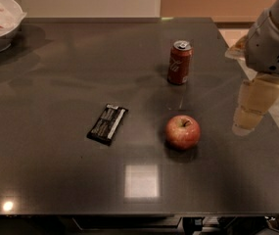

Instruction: Move apple near rxbar chocolate

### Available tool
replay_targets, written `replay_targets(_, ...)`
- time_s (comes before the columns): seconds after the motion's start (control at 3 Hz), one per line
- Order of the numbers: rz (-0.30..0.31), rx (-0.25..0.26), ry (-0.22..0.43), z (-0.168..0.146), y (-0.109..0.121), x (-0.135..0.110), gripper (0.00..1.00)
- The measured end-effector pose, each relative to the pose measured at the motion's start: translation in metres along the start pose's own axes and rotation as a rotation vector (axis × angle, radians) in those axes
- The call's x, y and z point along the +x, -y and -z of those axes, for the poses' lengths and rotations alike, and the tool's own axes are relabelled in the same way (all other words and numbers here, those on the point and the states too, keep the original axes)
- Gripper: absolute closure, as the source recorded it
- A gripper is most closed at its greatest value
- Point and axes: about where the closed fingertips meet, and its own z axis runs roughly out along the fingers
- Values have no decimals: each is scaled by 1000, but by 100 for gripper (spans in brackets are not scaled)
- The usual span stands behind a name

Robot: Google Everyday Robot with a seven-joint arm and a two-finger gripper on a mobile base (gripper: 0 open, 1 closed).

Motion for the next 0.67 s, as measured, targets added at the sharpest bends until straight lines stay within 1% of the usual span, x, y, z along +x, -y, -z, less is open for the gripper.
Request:
replay_targets(0.33,63,-65,34,-28,-13,-16,0)
replay_targets(0.67,114,-118,70,-55,-30,-26,0)
